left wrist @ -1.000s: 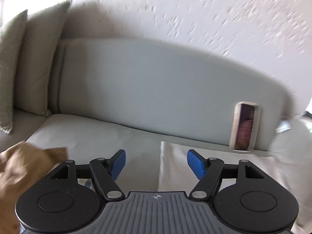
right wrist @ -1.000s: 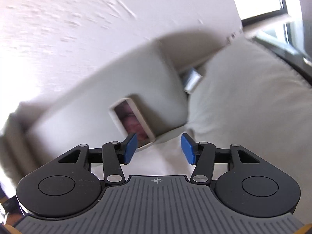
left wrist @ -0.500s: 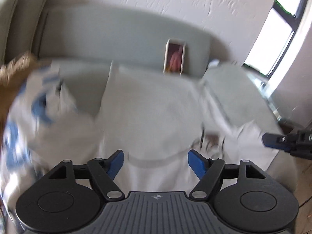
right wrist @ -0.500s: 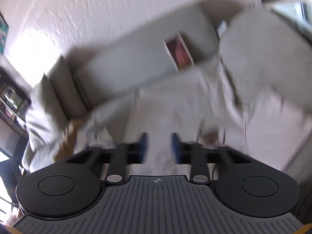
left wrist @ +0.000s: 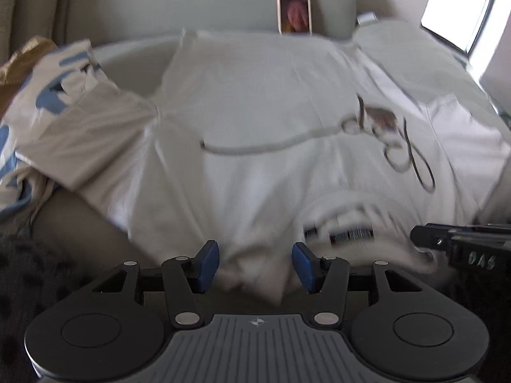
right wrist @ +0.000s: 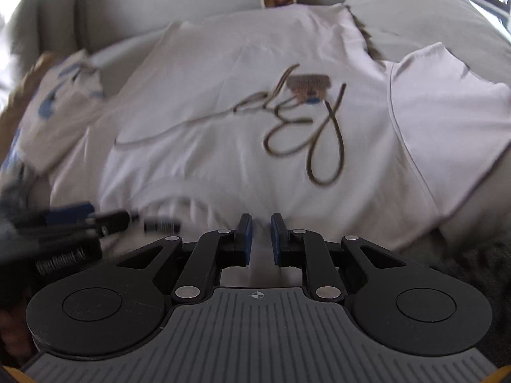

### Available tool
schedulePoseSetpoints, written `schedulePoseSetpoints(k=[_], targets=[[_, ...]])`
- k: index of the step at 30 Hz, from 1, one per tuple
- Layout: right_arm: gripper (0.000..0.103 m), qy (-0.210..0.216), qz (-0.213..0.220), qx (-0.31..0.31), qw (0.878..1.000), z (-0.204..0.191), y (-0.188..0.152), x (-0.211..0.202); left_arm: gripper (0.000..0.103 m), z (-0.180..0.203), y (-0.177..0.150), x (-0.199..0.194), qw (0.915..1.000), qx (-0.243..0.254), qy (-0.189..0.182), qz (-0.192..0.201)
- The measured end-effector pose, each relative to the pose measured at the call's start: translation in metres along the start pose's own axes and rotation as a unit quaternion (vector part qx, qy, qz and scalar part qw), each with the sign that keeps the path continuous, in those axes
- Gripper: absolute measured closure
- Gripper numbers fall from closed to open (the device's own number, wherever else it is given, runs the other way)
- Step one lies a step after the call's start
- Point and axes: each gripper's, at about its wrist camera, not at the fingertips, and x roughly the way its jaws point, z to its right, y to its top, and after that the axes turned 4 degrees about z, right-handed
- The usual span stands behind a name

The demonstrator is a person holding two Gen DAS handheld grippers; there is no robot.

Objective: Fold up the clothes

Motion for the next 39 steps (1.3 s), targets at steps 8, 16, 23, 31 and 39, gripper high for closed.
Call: schedulePoseSetpoints(k=[8, 16, 23, 31, 39], targets=[[0.082, 0.069, 0.019, 0.128, 0.989, 0.040, 0.002, -0.038, 0.033, 0.031, 0.019, -0.030, 0.9987, 0.017, -0.027, 0.041], [0.058, 0.032, 0.084, 0.195, 0.977, 0.094, 0.022, -0.076, 0.031, 0.060, 0.025, -0.035, 0.9974, 0.056, 0.010, 0.043], [0.051, -0.013, 0.135, 0.304, 0.943, 0.167, 0.028, -0.086, 0.031, 0.056, 0.029, -0.027, 0.9988, 0.042, 0.019, 0.018], [0.051, -0.026, 0.176, 0.410, 0.895, 0.232, 0.028, -0.068, 0.030, 0.055, 0.026, -0.023, 0.9988, 0.041, 0.023, 0.014], [0.058, -0.024, 0.181, 0.409, 0.894, 0.261, 0.034, -0.046, 0.029, 0.054, 0.021, -0.020, 0.9989, 0.041, 0.022, 0.003]])
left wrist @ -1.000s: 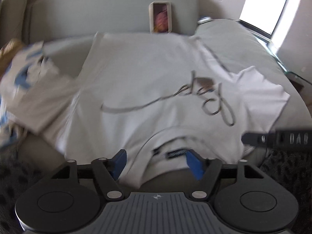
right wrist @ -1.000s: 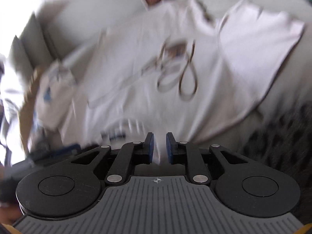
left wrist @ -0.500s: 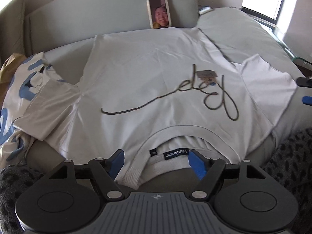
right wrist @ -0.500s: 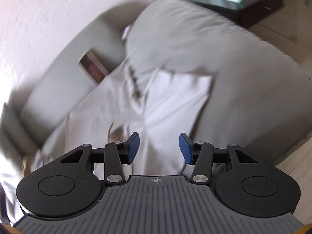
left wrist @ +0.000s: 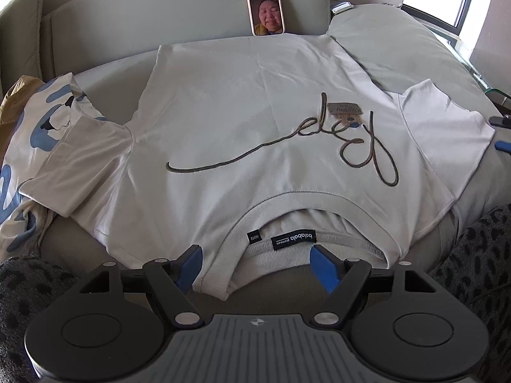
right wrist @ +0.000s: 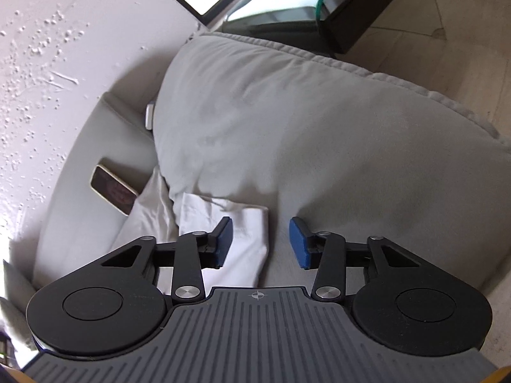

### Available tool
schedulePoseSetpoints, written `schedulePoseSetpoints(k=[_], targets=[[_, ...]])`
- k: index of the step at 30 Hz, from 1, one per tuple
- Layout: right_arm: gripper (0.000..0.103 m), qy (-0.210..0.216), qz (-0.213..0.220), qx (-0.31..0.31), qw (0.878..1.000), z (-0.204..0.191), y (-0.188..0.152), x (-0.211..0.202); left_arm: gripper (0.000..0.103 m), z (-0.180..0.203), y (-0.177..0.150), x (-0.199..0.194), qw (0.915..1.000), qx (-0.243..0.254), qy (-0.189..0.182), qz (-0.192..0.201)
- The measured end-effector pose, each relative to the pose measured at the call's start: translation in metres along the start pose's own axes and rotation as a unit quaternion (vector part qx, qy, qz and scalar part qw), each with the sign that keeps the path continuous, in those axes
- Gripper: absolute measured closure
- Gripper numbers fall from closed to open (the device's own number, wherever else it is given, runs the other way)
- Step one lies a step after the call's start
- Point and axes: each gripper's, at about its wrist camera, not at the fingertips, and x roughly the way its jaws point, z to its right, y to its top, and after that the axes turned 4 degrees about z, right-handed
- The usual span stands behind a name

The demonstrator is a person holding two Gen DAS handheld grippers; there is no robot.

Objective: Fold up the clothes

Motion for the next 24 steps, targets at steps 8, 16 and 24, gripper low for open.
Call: schedulePoseSetpoints(k=[8, 16, 24], targets=[[0.095, -0.019, -0.013, -0.067, 0.997, -0.010, -0.002, 0.024, 0.029, -0.001, -0.002, -0.001, 1.0000, -0.001, 0.003, 0.000], [0.100, -0.018, 0.025, -0.164, 0.986, -0.047, -0.015, 0.006, 0.029, -0.008, -0.005, -0.002, 0.9999, -0.010, 0.006, 0.001], [0.100, 0.027, 0.006, -0.380, 0.925, -0.130, -0.086, -0.019, 0.029, -0.018, -0.013, -0.004, 0.9997, -0.022, 0.008, 0.001]])
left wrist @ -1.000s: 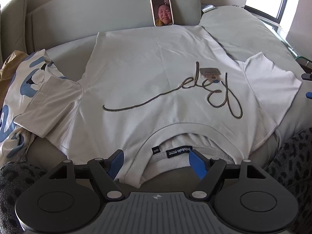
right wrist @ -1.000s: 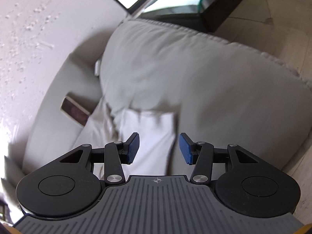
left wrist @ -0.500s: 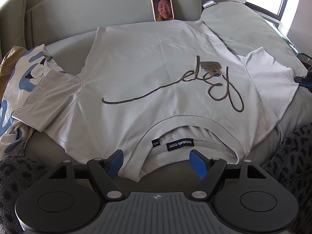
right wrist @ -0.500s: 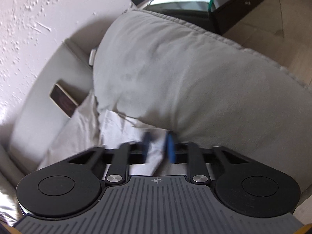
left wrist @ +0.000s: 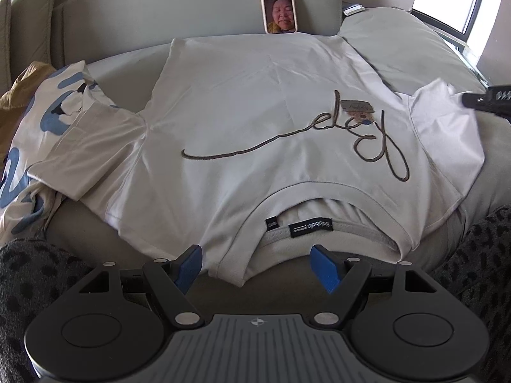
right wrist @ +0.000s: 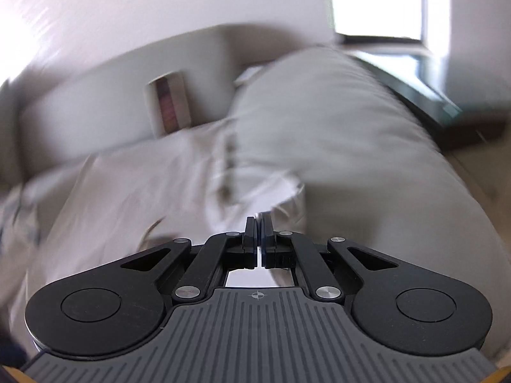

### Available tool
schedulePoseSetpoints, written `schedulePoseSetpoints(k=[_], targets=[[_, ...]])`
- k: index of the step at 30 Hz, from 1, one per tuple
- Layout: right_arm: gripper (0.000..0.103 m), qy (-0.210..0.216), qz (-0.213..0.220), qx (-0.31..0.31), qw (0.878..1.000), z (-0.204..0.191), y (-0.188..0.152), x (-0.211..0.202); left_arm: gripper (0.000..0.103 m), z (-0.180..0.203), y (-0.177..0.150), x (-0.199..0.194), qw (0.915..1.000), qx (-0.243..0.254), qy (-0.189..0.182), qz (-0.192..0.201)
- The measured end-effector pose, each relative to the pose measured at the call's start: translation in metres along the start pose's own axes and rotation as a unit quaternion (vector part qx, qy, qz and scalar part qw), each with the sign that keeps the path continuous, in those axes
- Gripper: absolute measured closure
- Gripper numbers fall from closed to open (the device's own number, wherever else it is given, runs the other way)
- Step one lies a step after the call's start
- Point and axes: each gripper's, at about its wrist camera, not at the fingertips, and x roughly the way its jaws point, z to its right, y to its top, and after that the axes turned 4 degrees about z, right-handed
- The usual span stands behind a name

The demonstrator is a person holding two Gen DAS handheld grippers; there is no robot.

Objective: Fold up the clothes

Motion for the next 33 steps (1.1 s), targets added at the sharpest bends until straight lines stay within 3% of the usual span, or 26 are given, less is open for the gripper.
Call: schedulePoseSetpoints(k=[8, 10, 12, 14, 17, 19, 21, 24, 28, 30, 33], targets=[[0.100, 0.078, -0.090, -0.104, 0.987, -0.076, -0.049, 0.016, 0.029, -0.014, -0.005, -0.001, 0.9998, -0.015, 0.011, 0.000], [0.099, 0.082, -0.113, -0.099, 0.985, -0.078, -0.058, 0.024, 0.029, -0.016, -0.006, 0.000, 0.9998, -0.018, 0.010, -0.001], [0.089, 0.093, -0.120, -0.082, 0.985, -0.073, -0.057, 0.026, 0.029, -0.018, -0.006, -0.001, 0.9997, -0.020, 0.010, 0.000], [0.064, 0.112, -0.126, -0.050, 0.984, -0.066, -0.048, 0.023, 0.029, -0.021, -0.006, -0.002, 0.9996, -0.024, 0.012, 0.002], [0.068, 0.140, -0.089, 0.016, 0.986, -0.047, -0.030, 0.003, 0.029, -0.024, -0.004, -0.002, 0.9994, -0.032, 0.015, 0.004], [0.071, 0.107, -0.060, 0.043, 0.991, -0.035, -0.015, -0.003, 0.029, -0.024, -0.004, -0.001, 0.9993, -0.034, 0.016, 0.003], [0.075, 0.044, -0.061, 0.057, 0.996, -0.023, -0.001, 0.007, 0.029, -0.023, -0.004, -0.001, 0.9994, -0.032, 0.014, 0.002], [0.081, 0.012, -0.103, 0.065, 0.993, -0.011, 0.006, 0.044, 0.029, -0.020, -0.004, -0.003, 0.9996, -0.023, 0.012, 0.004], [0.084, 0.005, -0.171, 0.038, 0.984, -0.007, -0.009, 0.082, 0.029, -0.020, -0.004, -0.002, 0.9997, -0.021, 0.014, 0.002], [0.095, -0.012, -0.208, 0.016, 0.978, -0.006, -0.023, 0.084, 0.029, -0.022, -0.004, 0.000, 0.9996, -0.025, 0.013, 0.000], [0.095, -0.018, -0.243, 0.003, 0.970, -0.005, -0.035, 0.068, 0.029, -0.025, -0.003, 0.002, 0.9994, -0.031, 0.011, -0.004]])
